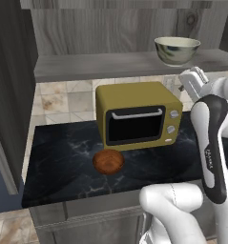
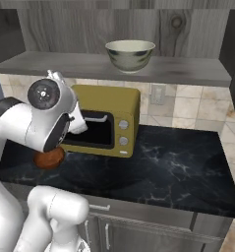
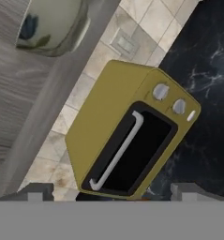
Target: Pick up the bowls on the counter and stack them on top of one another in the open cabinet. Place the smaller bowl on top of the larger bowl.
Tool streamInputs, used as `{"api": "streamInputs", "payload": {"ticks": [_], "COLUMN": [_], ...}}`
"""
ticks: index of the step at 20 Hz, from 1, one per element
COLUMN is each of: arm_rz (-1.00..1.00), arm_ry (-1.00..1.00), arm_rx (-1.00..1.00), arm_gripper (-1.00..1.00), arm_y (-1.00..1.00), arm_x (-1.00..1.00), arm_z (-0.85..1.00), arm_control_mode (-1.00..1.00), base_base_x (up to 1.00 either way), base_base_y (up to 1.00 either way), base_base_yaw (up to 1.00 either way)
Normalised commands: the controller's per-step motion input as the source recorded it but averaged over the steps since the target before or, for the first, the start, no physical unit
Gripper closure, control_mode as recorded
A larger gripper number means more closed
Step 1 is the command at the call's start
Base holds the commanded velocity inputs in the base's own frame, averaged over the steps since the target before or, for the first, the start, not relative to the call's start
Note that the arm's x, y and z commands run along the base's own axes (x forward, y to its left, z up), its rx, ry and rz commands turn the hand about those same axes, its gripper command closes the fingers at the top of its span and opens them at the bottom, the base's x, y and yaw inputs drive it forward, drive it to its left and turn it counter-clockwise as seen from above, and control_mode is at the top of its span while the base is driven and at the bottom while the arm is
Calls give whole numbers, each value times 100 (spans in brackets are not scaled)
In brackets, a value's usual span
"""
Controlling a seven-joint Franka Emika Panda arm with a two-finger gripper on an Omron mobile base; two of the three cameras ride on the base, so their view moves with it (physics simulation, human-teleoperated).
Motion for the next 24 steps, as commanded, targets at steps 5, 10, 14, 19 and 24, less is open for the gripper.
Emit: {"api": "streamInputs", "payload": {"ticks": [5,10,14,19,24], "arm_rz": [12,9,10,10,11], "arm_ry": [20,2,0,4,7], "arm_rx": [0,2,3,1,0], "arm_gripper": [-100,-100,-100,-100,-100], "arm_y": [5,17,21,20,21], "arm_x": [9,7,4,2,0], "arm_z": [-1,-15,-14,-24,-28], "arm_control_mode": [-100,-100,-100,-100,-100], "base_base_x": [0,0,0,0,0], "base_base_y": [0,0,0,0,0], "base_base_yaw": [0,0,0,0,0]}}
